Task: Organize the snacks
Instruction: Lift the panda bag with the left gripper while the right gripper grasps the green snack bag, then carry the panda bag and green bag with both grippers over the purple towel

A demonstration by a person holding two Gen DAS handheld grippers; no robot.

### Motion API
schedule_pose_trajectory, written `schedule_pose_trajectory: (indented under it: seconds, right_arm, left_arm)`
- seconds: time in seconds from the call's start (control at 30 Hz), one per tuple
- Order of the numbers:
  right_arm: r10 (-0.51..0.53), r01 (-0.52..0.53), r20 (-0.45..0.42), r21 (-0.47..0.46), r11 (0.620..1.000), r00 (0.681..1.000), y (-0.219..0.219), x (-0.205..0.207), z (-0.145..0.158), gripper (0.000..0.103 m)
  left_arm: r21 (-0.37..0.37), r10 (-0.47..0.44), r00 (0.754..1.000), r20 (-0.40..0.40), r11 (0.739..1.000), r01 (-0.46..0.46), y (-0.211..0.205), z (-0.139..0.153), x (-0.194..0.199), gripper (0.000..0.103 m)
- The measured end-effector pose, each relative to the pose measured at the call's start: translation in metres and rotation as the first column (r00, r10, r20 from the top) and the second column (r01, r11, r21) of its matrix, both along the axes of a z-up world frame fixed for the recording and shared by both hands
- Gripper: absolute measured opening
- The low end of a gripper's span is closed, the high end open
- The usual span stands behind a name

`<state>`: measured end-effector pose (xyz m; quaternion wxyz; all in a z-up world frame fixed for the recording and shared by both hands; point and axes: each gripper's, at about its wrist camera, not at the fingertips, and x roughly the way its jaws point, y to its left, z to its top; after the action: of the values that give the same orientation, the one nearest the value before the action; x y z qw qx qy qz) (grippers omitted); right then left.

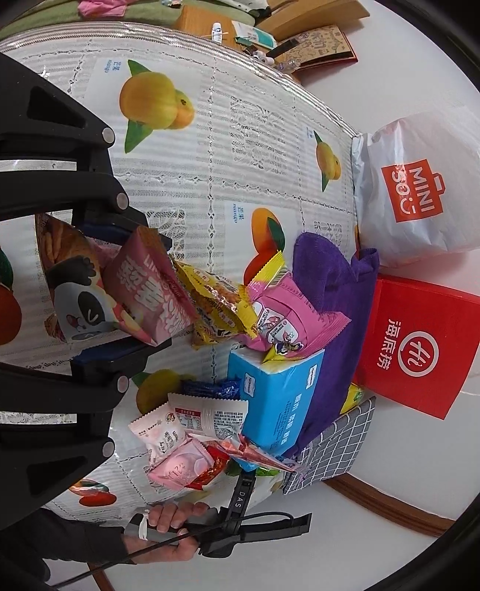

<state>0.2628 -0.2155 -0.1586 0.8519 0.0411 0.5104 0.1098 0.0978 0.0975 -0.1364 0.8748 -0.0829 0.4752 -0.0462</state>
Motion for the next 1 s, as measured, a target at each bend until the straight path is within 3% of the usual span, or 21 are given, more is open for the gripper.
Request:
schedule_pose_trajectory:
  seconds: [0.1, 0.27, 0.7, 1.0]
  right_arm:
    - [0.016, -0.016, 0.008, 0.017, 1.000, 1.000, 0.002, -0.003, 0.003, 0.062]
    - [0.022, -0.022, 0.010, 0.015, 1.000, 1.000, 0.004, -0.008, 0.009, 0.058]
    - [-0.060, 0.059, 0.094, 0.013, 0.998, 0.994, -0.023, -0.060, 0.058, 0.058]
    - [-0.038, 0.034, 0.177, 0.023, 0.999, 0.984, -0.013, -0.106, 0.106, 0.058]
  left_arm:
    - [-0.003, -0.001, 1.000, 0.004, 1.000, 0.001, 0.000, 0.001, 0.000, 0.043]
    - [-0.008, 0.003, 1.000, 0.015, 1.000, -0.003, 0.000, 0.004, -0.003, 0.043]
    - [-0.035, -0.031, 0.998, 0.054, 0.999, 0.033, -0.015, 0.026, -0.007, 0.043]
    - [-0.040, -0.090, 0.992, 0.091, 0.995, 0.094, -0.044, 0.054, -0.003, 0.043]
